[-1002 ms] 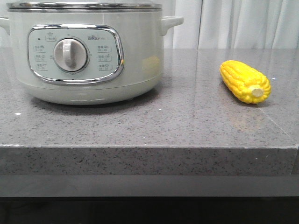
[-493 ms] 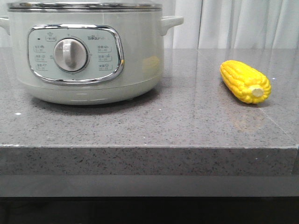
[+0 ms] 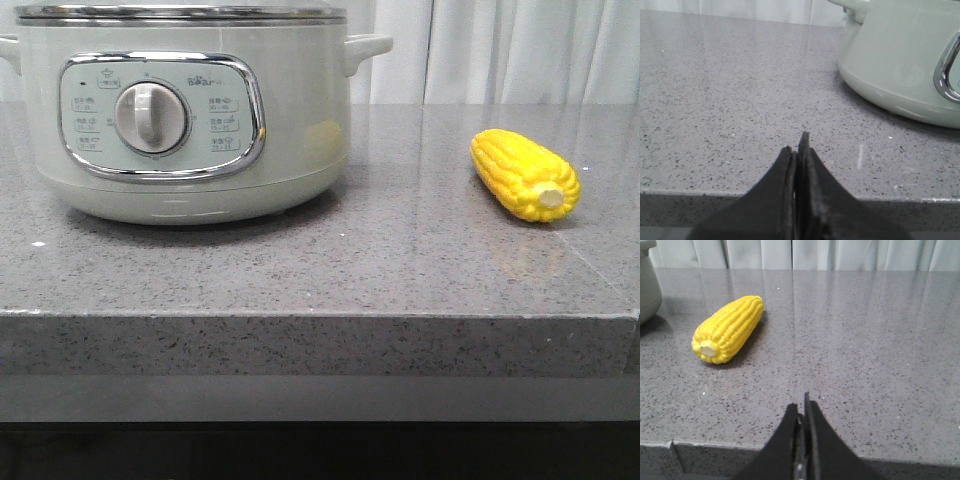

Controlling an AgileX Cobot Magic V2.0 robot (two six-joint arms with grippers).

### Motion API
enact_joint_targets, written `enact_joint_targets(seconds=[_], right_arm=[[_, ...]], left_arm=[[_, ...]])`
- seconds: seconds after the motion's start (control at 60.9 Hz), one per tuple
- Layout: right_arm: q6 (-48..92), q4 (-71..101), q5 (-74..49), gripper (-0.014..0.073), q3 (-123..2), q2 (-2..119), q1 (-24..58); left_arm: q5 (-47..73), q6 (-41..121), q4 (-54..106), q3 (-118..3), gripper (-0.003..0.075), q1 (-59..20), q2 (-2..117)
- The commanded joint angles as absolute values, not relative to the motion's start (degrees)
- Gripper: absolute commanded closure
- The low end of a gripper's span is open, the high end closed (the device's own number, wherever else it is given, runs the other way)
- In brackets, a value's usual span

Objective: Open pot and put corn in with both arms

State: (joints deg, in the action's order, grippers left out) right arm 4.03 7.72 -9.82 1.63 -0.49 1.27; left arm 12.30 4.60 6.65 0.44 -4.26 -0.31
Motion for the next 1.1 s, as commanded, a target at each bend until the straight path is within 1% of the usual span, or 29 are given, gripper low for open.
enact_joint_targets(seconds=[0.0, 0.148, 0.312, 0.46, 0.592, 0.789, 0.937, 1.085], right_arm=[[4.2, 7.2, -5.5, 0.0666, 1.4, -1.8, 1.3], [4.2, 7.2, -5.2, 0.0666, 1.4, -1.8, 1.3], [4.2, 7.2, -2.4, 0.0666, 0.2, -1.8, 1.3], [4.2, 7.2, -7.4, 0.0666, -6.6, -1.4, 1.3], [4.2, 7.2, -12.5, 0.0666, -15.5, 2.6, 1.3], [4.2, 7.2, -13.9, 0.0666, -27.1, 16.4, 1.3], [4.2, 7.2, -12.2, 0.0666, -31.4, 23.3, 1.3], [4.2, 7.2, -11.7, 0.0666, -31.8, 25.0, 1.3]], left_arm=[[8.1, 4.5, 7.2, 0.4, 0.0739, -4.1, -1.5], [7.3, 4.5, 7.2, 0.4, 0.0739, -4.1, -1.5], [0.0, 4.4, 7.2, -0.8, 0.0739, -4.1, -1.5], [3.4, 4.4, 7.2, -7.8, 0.0739, -4.1, -0.3], [9.5, 4.4, 7.1, -18.0, 0.0739, -4.1, 6.3], [10.8, 4.4, 7.1, -30.1, 0.0739, -4.1, 22.2], [10.7, 4.4, 7.2, -33.4, 0.0739, -4.1, 28.6], [10.6, 4.4, 7.2, -33.8, 0.0738, -4.1, 30.2]])
